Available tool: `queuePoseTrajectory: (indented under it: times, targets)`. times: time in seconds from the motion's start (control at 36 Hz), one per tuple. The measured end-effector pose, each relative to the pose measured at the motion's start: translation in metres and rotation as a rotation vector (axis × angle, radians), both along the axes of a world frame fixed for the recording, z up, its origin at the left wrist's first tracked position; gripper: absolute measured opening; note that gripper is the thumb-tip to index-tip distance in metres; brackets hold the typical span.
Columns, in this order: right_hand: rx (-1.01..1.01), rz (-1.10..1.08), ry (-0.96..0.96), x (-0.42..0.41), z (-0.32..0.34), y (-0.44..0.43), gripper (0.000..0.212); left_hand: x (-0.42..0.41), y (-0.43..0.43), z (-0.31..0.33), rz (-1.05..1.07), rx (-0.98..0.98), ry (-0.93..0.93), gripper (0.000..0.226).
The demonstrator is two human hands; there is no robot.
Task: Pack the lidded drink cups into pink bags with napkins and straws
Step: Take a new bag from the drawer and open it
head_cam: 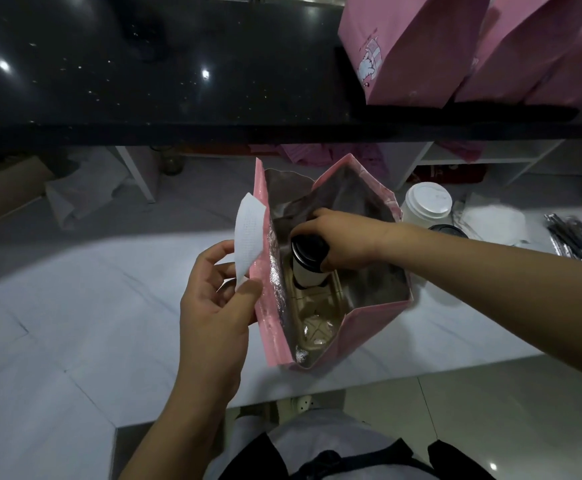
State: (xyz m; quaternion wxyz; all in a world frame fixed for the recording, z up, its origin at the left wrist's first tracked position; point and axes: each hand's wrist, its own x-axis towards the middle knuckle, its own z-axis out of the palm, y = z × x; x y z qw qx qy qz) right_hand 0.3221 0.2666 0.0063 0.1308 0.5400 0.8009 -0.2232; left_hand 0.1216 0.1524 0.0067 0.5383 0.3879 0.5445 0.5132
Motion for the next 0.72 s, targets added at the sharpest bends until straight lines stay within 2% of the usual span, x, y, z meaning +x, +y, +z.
queuePoseTrajectory:
  times: [0.58, 0.72]
  targets:
    - [-0.014, 0.071, 0.020, -0.003, -0.024, 0.002, 0.064, 0.006, -0.004, 0.011, -0.034, 0.019, 0.047, 0.040]
    - [-0.036, 0.081, -0.012, -0.002, -0.022, 0.002, 0.078, 0.009, -0.002, 0.013, -0.056, 0.035, 0.110, 0.039]
